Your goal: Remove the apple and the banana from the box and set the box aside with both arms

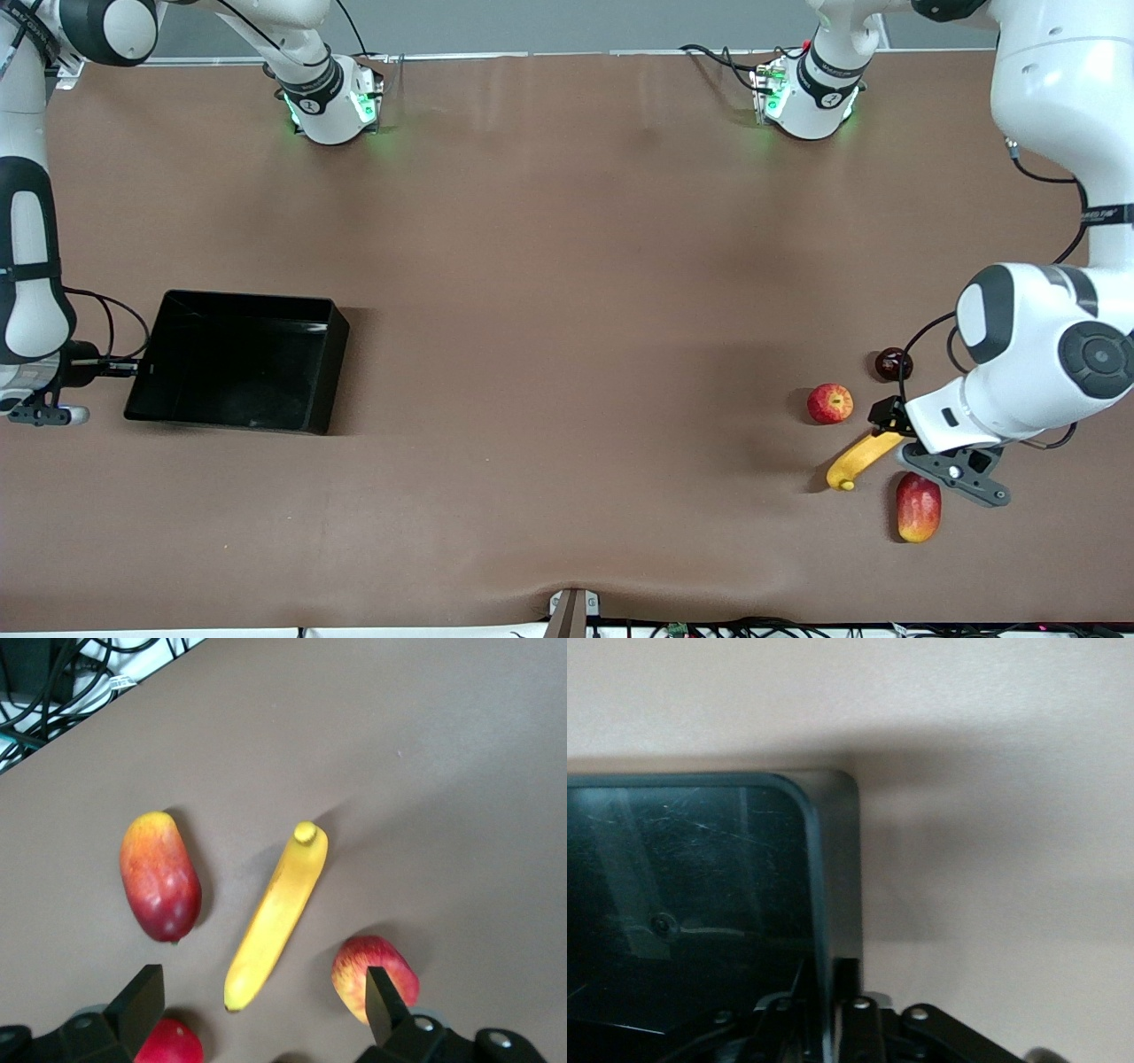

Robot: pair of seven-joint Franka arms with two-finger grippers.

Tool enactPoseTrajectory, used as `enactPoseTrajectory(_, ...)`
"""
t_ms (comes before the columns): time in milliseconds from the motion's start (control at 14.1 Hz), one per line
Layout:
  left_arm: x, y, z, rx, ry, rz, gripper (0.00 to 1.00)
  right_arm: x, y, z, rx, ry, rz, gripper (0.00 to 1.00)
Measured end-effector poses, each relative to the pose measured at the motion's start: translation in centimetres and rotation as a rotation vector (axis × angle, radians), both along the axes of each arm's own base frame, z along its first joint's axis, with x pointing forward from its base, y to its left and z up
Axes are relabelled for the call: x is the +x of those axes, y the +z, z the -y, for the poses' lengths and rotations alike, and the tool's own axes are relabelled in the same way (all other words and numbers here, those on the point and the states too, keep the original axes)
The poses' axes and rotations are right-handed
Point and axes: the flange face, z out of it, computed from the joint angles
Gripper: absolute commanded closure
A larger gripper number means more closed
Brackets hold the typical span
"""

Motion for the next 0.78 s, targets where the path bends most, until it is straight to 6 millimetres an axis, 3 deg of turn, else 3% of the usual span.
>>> enactPoseTrajectory(142, -0.9, 2.2, 0.0, 0.003, 0.060, -0.029, 0.00, 0.2, 0.1, -0.3, 0.003, 0.005, 0.005, 0.00)
enactPoseTrajectory(283, -2.2, 4.8, 0.2, 0.008, 0.152, -0.066, 0.00, 1.4, 1.7, -0.6, -0.006, 0.016, 0.044, 0.00)
enactPoseTrajectory(495, -4.3, 9.0, 1.2, 0.014, 0.266, -0.086, 0.00, 5.2, 7.6, -2.4, -0.035, 0.061, 0.173, 0.00)
enactPoseTrajectory(778, -7.1, 12.9, 1.3, 0.024, 0.380, -0.079, 0.00, 9.4, 15.8, -6.9, -0.082, 0.140, 0.336, 0.00)
